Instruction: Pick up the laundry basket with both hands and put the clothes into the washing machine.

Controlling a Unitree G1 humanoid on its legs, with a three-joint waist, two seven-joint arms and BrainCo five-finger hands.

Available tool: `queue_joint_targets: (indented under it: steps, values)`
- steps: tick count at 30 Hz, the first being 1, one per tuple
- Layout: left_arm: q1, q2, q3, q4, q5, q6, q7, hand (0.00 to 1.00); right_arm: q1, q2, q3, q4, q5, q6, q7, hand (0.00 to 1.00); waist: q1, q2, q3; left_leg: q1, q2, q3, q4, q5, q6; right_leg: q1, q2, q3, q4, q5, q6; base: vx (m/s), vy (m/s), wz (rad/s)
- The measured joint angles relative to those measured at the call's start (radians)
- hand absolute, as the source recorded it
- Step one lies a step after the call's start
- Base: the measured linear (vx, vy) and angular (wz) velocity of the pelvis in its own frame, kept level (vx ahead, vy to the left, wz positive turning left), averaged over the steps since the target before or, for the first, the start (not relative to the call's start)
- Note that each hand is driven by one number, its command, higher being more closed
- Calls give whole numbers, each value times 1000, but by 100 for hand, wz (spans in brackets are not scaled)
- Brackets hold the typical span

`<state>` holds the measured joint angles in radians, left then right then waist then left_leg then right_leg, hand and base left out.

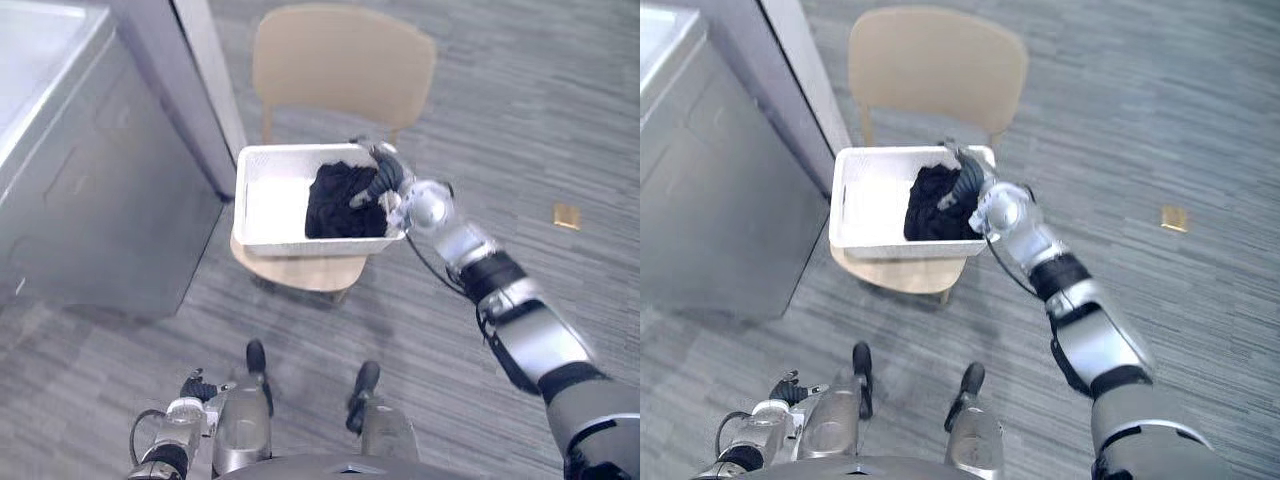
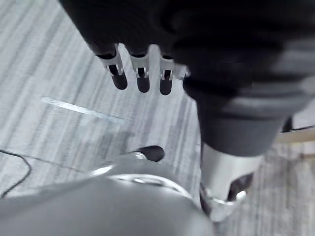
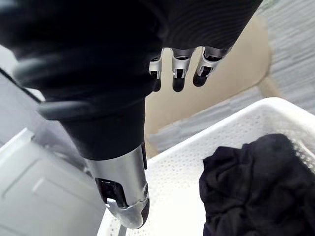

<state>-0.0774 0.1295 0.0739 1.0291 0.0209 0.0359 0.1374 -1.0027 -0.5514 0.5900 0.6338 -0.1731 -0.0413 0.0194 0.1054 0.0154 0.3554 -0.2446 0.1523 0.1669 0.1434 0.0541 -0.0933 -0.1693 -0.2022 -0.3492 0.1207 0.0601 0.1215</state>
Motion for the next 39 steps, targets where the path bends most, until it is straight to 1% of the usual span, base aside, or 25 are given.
queue_joint_targets:
  steps: [2, 4, 7, 8, 13, 15, 18, 19, 20, 22, 25, 28, 29, 33, 34, 35, 39]
  values:
    - [-12, 2, -2, -14, -13, -1, 11, 0, -73, -8, 51, 55, -31, -2, 2, 0, 12, 0, 25, -44, -1, -24, 20, 2, 2, -17, 0, -20, -3, 6, -1, -50, 43, 25]
    - [-19, 5, -6, -37, -41, -13, 25, 0, -131, -10, 77, 98, -63, 0, 3, 0, 38, -7, 68, -66, -1, -35, 34, 2, 3, -26, 1, -29, -4, 9, -3, -53, 30, 16]
    - [-31, 13, -6, -38, -61, -17, 42, 0, -185, -13, 101, 134, -106, -2, 2, 0, 40, -11, 87, -118, -1, -58, 53, 4, 7, -55, 2, -49, -5, 15, -6, -45, 22, 13]
    - [-42, 12, -7, -39, -70, -18, 55, 0, -198, -33, 109, 143, -131, 0, 1, 0, 55, -11, 109, -130, -1, -60, 60, 4, 7, -61, 2, -50, -5, 18, -6, -38, 15, 7]
    - [-50, 13, -20, -39, -88, -18, 78, 0, -200, -57, 105, 213, -188, 8, -6, 0, 64, -15, 131, -181, 1, -89, 85, 5, 8, -83, 7, -74, -5, 22, -8, -37, 6, 11]
    - [-51, 18, -40, -39, -97, -18, 82, 0, -199, -60, 101, 224, -188, 19, -9, 0, 74, -15, 133, -199, 4, -93, 91, 5, 8, -95, 11, -77, -5, 23, -9, -43, -7, 1]
    - [-60, 20, -48, -39, -99, -18, 90, 0, -187, -61, 67, 262, -189, 24, -14, 0, 80, -14, 135, -233, 7, -112, 103, 5, 8, -111, 17, -91, -5, 25, -11, -37, -9, 7]
    - [-63, 20, -50, -39, -101, -18, 92, 0, -184, -61, 65, 282, -196, 25, -17, 0, 82, -14, 136, -237, 7, -116, 105, 6, 8, -112, 17, -96, -5, 24, -11, -27, -3, 13]
    - [-67, 20, -57, -39, -107, -18, 97, 0, -177, -63, 64, 303, -226, 29, -18, 0, 88, -14, 137, -245, 7, -119, 111, 5, 8, -115, 18, -98, -5, 24, -11, -12, 3, 7]
    - [-72, 20, -60, -39, -107, -18, 98, 0, -173, -62, 54, 321, -228, 28, -19, 0, 90, -14, 137, -256, 6, -124, 115, 5, 9, -120, 17, -102, -5, 24, -11, -16, 11, 5]
    - [-91, 25, -86, -41, -119, -18, 99, 0, -170, -64, -2, 363, -228, 44, -31, 0, 105, -12, 138, -290, 6, -132, 117, 9, 11, -151, 18, -106, -3, 26, -14, -8, 5, 1]
    - [-94, 25, -97, -69, -139, -20, 99, 0, -167, -66, -33, 411, -228, 50, -51, 0, 112, -9, 152, -306, 4, -139, 117, 13, 12, -162, 18, -114, -3, 27, -14, -1, 2, 4]
    - [-95, 25, -98, -76, -148, -22, 100, 0, -167, -66, -56, 415, -227, 55, -55, 0, 113, -8, 153, -319, 3, -140, 116, 16, 12, -174, 18, -115, -2, 27, -15, 0, 0, 0]
    - [-98, 22, -116, -77, -174, -23, 101, 0, -168, -69, -73, 439, -226, 63, -73, 0, 115, -5, 157, -342, 1, -147, 116, 17, 13, -191, 18, -125, -4, 28, -15, 17, 1, 3]
    - [-100, 21, -117, -82, -175, -23, 102, 0, -168, -72, -97, 446, -225, 66, -77, 0, 119, -3, 158, -353, 1, -149, 116, 18, 13, -199, 18, -128, -4, 28, -15, 16, 4, 8]
    - [-103, 18, -120, -91, -175, -23, 102, 0, -168, -88, -104, 446, -225, 66, -90, 0, 121, 5, 162, -366, -2, -158, 116, 20, 13, -207, 17, -136, -5, 28, -15, 12, 6, 7]
    - [-108, 13, -124, -107, -176, -26, 111, 0, -172, -96, -132, 447, -224, 68, -96, 0, 131, 9, 164, -393, -3, -165, 116, 23, 13, -227, 18, -144, -7, 28, -15, 12, 4, 3]
